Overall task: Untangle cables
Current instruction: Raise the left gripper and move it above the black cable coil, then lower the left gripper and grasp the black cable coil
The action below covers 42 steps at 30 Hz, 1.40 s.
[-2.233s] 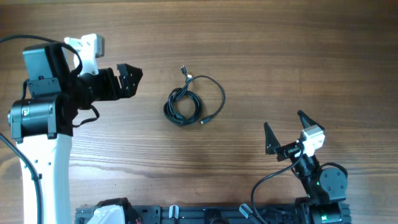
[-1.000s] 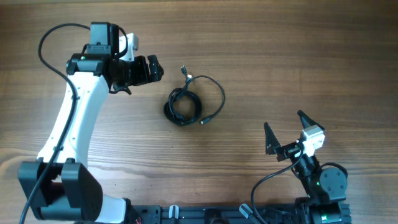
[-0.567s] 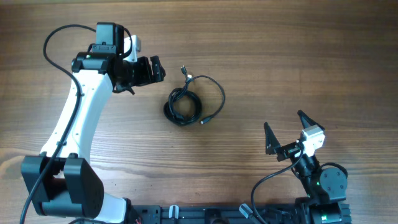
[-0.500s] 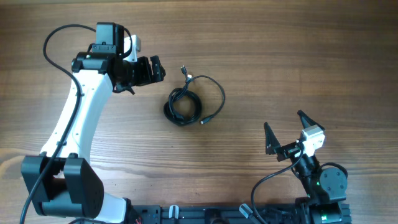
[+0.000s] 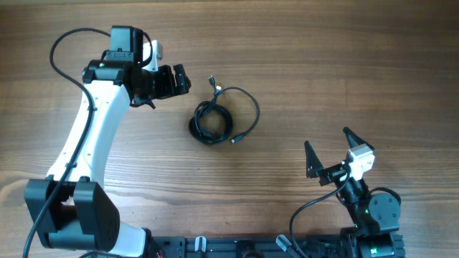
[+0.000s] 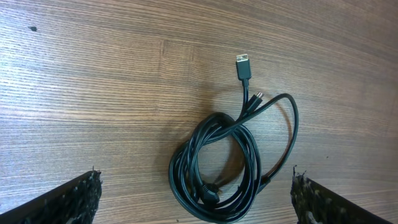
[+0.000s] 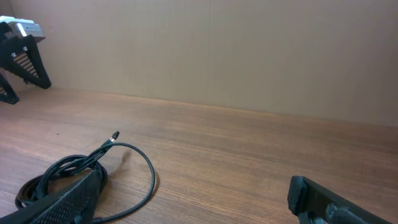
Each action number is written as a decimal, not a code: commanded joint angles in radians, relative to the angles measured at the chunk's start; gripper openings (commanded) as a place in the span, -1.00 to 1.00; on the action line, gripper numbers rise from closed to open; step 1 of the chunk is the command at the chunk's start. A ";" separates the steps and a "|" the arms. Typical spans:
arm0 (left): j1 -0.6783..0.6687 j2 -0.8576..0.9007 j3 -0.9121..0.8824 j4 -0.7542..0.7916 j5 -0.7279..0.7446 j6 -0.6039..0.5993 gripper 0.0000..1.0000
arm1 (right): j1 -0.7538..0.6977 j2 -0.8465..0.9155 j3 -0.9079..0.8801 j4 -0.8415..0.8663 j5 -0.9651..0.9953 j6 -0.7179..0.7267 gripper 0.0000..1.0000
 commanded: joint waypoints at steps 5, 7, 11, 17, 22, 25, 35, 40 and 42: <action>-0.013 0.011 0.016 0.026 -0.010 -0.017 0.99 | 0.000 -0.008 -0.002 0.002 0.009 -0.013 1.00; -0.031 0.011 0.016 0.029 -0.010 -0.017 1.00 | 0.000 -0.008 -0.002 0.002 0.008 -0.013 0.99; -0.067 0.011 0.016 0.021 -0.010 -0.017 1.00 | 0.000 -0.008 -0.002 0.002 0.008 -0.013 0.99; -0.127 0.090 0.016 0.027 -0.074 0.011 0.78 | 0.000 -0.008 -0.002 0.002 0.009 -0.014 0.99; -0.132 0.225 0.016 0.037 -0.077 0.050 0.23 | 0.000 -0.008 -0.002 0.002 0.009 -0.013 0.99; -0.132 0.267 0.016 0.037 -0.073 0.097 0.23 | 0.000 -0.008 -0.002 0.002 0.009 -0.014 0.99; -0.164 0.362 0.016 0.052 -0.074 0.097 0.09 | 0.000 -0.008 -0.002 0.002 0.009 -0.013 1.00; -0.166 0.383 -0.011 0.070 -0.073 0.095 -0.09 | 0.000 -0.008 -0.002 0.002 0.009 -0.013 1.00; -0.166 0.383 -0.050 0.111 -0.073 0.081 -0.17 | 0.000 -0.008 -0.002 0.002 0.009 -0.013 1.00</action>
